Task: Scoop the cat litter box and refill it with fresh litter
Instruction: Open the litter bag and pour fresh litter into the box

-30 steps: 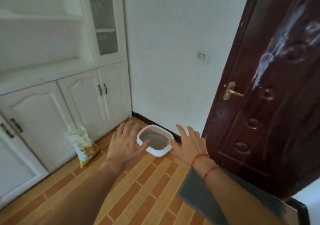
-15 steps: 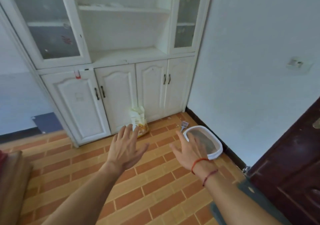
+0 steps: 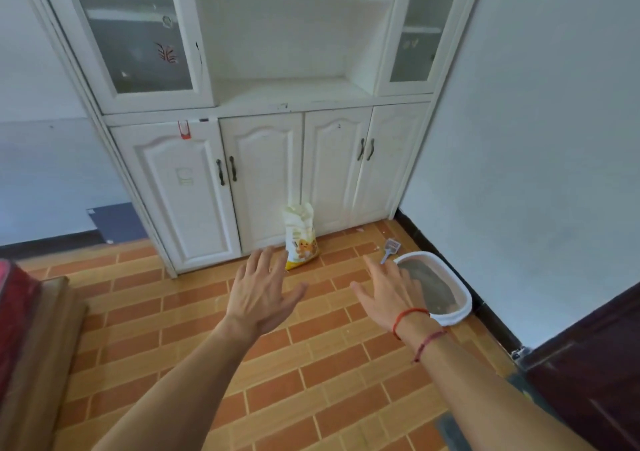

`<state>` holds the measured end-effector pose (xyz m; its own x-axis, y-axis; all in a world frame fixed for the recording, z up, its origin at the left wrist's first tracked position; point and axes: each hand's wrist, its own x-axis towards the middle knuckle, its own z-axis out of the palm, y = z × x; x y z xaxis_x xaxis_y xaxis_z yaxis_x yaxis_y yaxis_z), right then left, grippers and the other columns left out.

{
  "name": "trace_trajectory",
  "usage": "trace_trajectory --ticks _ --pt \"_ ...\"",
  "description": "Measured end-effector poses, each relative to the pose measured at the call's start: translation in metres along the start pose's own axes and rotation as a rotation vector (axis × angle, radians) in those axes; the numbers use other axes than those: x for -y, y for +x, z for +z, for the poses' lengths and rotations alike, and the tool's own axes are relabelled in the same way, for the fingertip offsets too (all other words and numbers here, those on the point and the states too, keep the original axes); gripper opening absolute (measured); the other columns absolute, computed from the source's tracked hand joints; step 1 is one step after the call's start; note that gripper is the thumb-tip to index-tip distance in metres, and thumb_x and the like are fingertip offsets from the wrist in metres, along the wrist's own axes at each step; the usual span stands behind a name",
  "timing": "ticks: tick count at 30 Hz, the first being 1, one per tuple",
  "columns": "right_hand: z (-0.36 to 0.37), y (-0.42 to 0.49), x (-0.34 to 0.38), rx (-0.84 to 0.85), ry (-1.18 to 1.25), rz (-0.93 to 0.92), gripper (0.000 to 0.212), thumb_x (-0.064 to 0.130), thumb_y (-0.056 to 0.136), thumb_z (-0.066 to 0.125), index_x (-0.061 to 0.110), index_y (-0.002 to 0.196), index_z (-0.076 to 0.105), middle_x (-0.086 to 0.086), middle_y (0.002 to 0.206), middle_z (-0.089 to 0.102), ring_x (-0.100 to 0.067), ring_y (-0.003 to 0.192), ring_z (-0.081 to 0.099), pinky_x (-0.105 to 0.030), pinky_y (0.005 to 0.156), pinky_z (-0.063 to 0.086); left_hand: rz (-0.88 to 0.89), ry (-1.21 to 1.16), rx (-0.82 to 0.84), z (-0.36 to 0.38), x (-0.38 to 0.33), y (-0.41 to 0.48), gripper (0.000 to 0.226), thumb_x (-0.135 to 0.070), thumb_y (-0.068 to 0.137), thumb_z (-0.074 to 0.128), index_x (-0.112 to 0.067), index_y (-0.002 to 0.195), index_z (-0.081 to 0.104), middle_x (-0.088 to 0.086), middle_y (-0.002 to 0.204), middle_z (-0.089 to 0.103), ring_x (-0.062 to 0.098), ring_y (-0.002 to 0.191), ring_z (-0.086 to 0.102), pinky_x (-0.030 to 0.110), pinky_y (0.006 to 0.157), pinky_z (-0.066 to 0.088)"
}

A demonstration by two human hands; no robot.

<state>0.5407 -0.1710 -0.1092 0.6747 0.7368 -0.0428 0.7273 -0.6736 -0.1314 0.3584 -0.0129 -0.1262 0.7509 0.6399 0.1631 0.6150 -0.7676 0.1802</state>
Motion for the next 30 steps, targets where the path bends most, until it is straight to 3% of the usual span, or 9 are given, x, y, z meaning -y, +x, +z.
trace_trajectory --ticks 11,19,24,30 --pt "0.021 0.090 -0.002 0.056 0.013 0.007 0.068 0.067 0.088 0.029 0.036 0.147 0.021 -0.011 0.143 0.041 -0.033 0.126 0.041 -0.051 0.098 0.039 -0.009 -0.017 0.081 0.036 0.020 0.078 0.086 -0.074 0.084 0.016 -0.021 0.150 0.030 0.009 0.155 0.034 0.029 0.144 0.028 0.045 0.114 0.032" --pt "0.046 0.218 -0.032 0.114 0.065 0.010 0.065 0.062 0.090 0.032 0.035 0.148 0.023 -0.014 0.149 0.034 -0.034 0.132 0.036 -0.051 0.103 0.035 -0.029 -0.036 0.125 0.089 0.013 0.192 0.081 -0.072 0.083 0.023 -0.019 0.143 0.042 0.007 0.149 0.041 0.028 0.139 0.035 0.045 0.109 0.037" --pt "0.061 0.308 -0.057 0.200 0.147 -0.011 0.067 0.063 0.079 0.031 0.033 0.139 0.033 -0.013 0.122 0.052 -0.034 0.113 0.050 -0.050 0.093 0.042 -0.049 -0.015 0.188 0.121 0.007 0.278 0.083 -0.073 0.083 0.023 -0.019 0.143 0.041 0.008 0.150 0.041 0.030 0.140 0.035 0.047 0.109 0.037" --pt "0.066 0.399 -0.072 0.240 0.087 -0.012 0.064 0.058 0.088 0.037 0.032 0.145 0.028 -0.012 0.136 0.046 -0.034 0.122 0.044 -0.050 0.098 0.038 -0.091 -0.018 0.214 0.142 0.011 0.358 0.082 -0.072 0.082 0.023 -0.017 0.140 0.045 0.010 0.148 0.044 0.031 0.138 0.038 0.047 0.108 0.038"
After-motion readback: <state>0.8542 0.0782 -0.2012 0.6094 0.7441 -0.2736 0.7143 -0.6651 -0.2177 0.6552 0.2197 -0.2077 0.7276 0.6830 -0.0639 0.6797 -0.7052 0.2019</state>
